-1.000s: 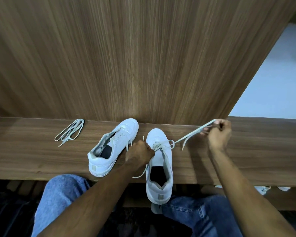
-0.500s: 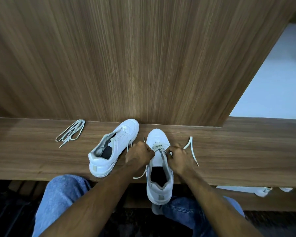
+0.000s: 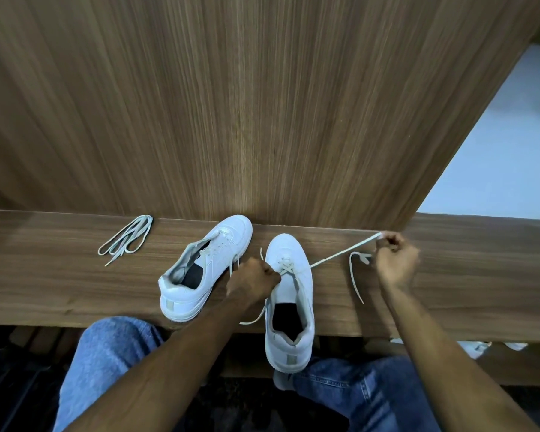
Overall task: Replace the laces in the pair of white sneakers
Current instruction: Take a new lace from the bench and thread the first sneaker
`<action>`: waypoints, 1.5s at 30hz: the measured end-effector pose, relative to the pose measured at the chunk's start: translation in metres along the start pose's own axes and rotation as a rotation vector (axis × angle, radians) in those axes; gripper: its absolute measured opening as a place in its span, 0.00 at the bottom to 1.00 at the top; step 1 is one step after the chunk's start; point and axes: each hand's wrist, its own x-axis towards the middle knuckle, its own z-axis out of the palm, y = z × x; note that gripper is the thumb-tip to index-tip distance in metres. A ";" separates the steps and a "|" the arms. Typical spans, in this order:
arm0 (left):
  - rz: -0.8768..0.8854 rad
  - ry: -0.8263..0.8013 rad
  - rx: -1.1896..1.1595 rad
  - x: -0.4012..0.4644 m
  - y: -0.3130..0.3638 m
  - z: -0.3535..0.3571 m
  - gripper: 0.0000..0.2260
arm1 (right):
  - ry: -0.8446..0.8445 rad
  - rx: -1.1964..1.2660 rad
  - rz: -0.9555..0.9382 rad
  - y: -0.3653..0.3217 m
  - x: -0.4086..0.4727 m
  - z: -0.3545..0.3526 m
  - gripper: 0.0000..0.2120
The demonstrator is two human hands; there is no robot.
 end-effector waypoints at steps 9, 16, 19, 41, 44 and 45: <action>0.158 -0.212 -0.156 0.005 -0.025 -0.003 0.07 | -0.805 -0.506 -0.418 0.014 -0.068 0.034 0.17; 0.154 -0.045 0.258 0.009 -0.013 -0.015 0.07 | -0.641 -0.716 -0.453 0.000 -0.075 0.038 0.09; 0.176 0.051 0.467 0.009 -0.013 -0.022 0.04 | -0.627 -0.911 -0.551 0.005 -0.064 0.028 0.12; 0.419 -0.332 -0.552 -0.035 0.063 -0.004 0.06 | -0.822 0.584 0.338 -0.113 -0.051 -0.003 0.08; 0.415 -0.356 -0.623 -0.032 0.055 -0.016 0.12 | -0.760 0.586 0.348 -0.113 -0.043 -0.007 0.08; 0.376 -0.362 -0.665 -0.030 0.049 -0.023 0.12 | -0.720 0.564 0.358 -0.108 -0.038 -0.009 0.08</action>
